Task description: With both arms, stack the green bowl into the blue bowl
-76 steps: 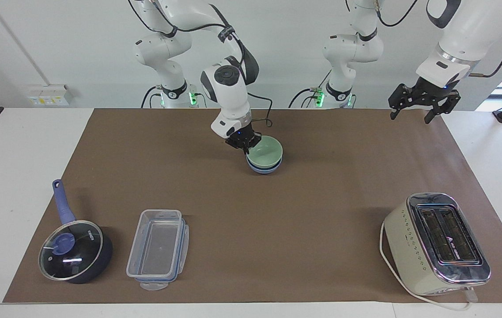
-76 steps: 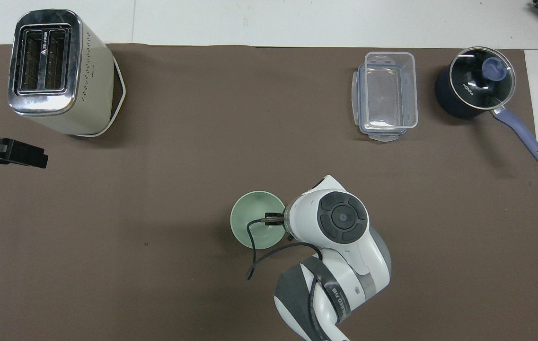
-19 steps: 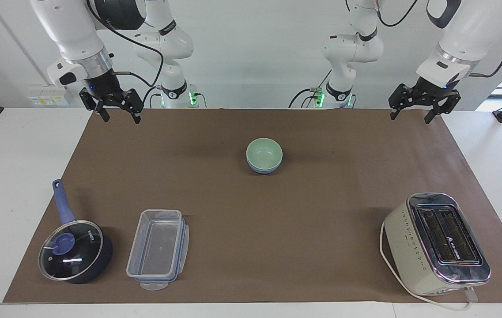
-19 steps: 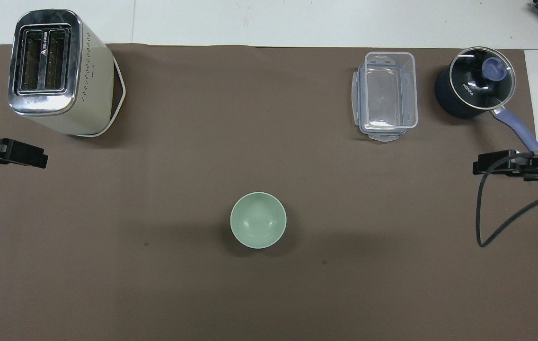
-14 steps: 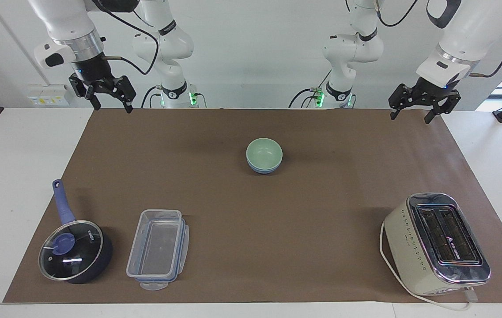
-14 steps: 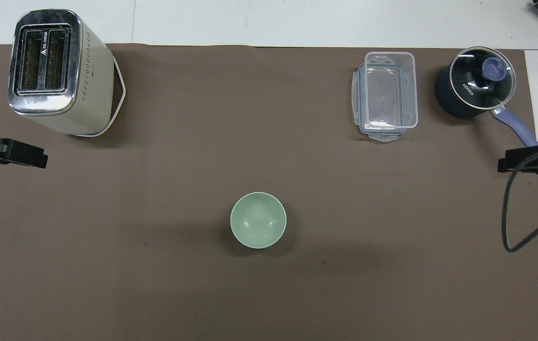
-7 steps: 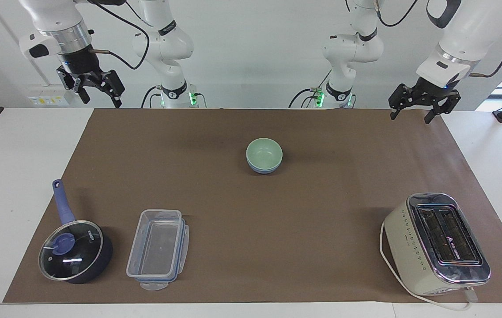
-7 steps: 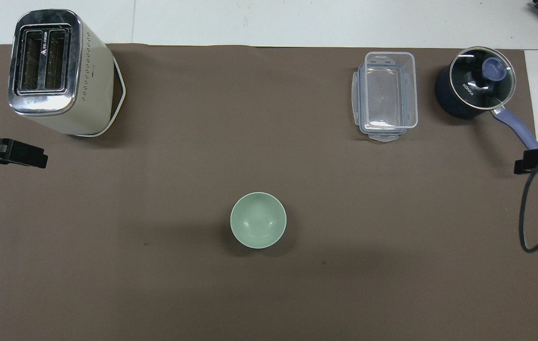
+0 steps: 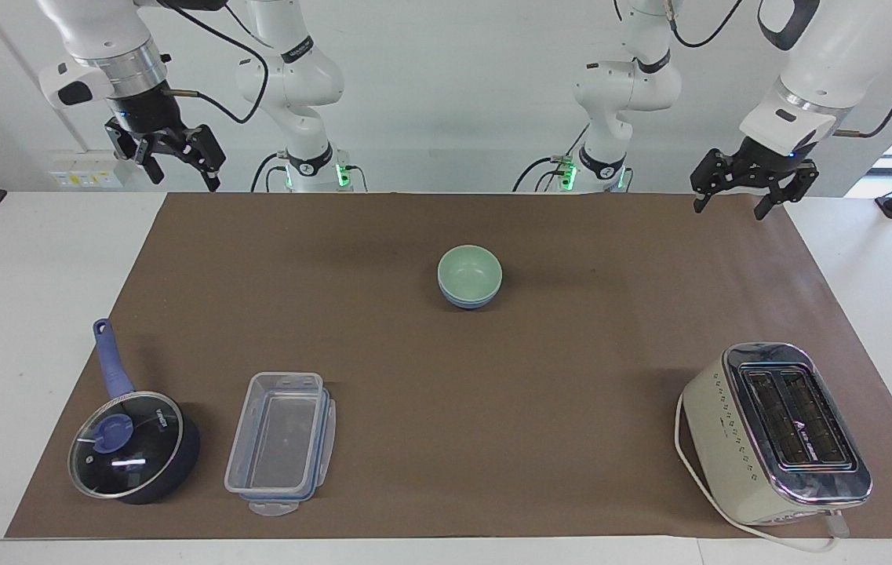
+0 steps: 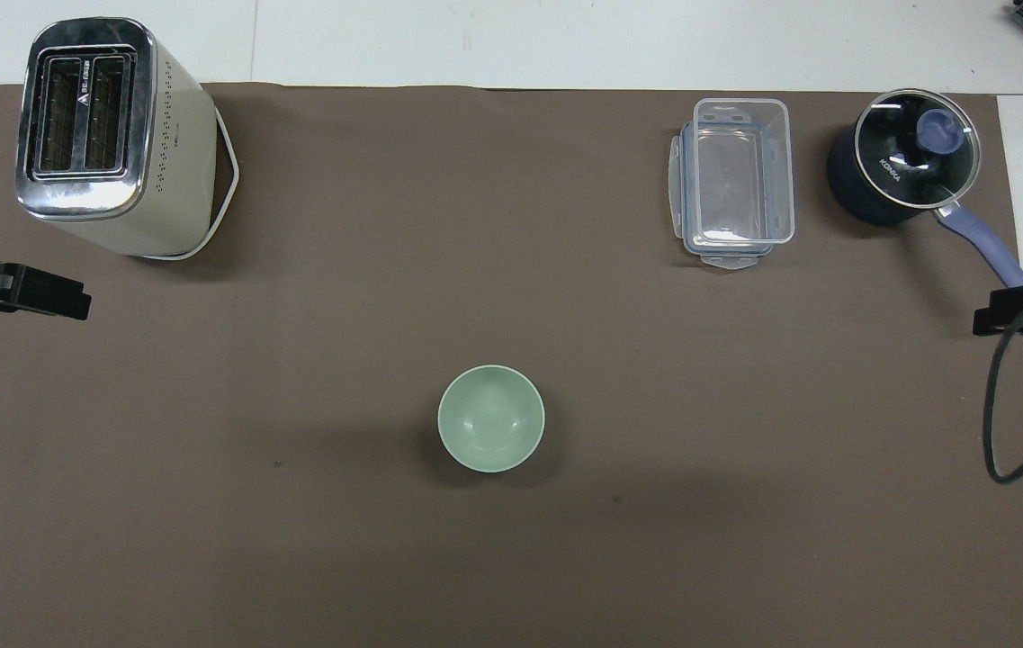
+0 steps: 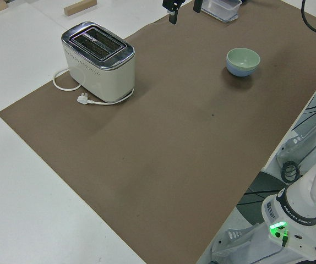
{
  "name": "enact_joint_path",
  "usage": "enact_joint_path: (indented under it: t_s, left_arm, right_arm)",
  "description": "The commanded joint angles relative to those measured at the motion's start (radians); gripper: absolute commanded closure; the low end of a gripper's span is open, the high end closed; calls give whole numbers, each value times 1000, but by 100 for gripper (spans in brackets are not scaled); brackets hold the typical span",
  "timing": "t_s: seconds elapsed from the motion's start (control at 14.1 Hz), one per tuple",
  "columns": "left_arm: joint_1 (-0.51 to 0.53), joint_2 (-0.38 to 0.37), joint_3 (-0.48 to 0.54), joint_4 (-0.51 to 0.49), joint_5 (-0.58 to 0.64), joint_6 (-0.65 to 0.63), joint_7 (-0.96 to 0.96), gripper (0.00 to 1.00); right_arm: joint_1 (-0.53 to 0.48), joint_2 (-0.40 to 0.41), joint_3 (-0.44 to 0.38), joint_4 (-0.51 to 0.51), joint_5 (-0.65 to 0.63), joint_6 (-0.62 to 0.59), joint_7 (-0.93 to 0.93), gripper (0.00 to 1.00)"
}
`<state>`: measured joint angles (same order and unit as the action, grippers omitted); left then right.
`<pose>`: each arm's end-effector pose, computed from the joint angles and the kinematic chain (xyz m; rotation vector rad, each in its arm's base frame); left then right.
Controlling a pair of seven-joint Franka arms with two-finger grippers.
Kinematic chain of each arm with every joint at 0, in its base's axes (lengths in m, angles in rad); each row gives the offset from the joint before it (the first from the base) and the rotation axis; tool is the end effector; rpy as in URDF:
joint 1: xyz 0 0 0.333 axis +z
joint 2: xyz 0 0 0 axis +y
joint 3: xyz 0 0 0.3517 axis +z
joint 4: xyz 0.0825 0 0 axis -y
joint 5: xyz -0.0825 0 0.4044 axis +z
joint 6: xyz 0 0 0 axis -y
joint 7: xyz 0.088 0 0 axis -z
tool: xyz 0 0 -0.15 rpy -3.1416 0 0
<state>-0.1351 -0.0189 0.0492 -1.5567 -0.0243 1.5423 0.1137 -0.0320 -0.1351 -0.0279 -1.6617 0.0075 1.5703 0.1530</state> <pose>0.5636 -0.0520 0.6324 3.1008 -0.3117 0.0075 0.5283 -0.0316 0.6469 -3.1099 0.3318 -0.0674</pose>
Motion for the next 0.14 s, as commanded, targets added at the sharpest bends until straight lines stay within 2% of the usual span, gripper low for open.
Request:
enact_joint_path:
  t_s: [0.0,0.07]
  left_arm:
    - [15,-12,-8,-2,-9,-13,4,0]
    - [17,-12,-8,-3,-9,-14,1,0]
  right_arm:
    - [-6,3,8,5,-26,-24,-50,0]
    - [-6,3,8,3,-31,-24,-84,0]
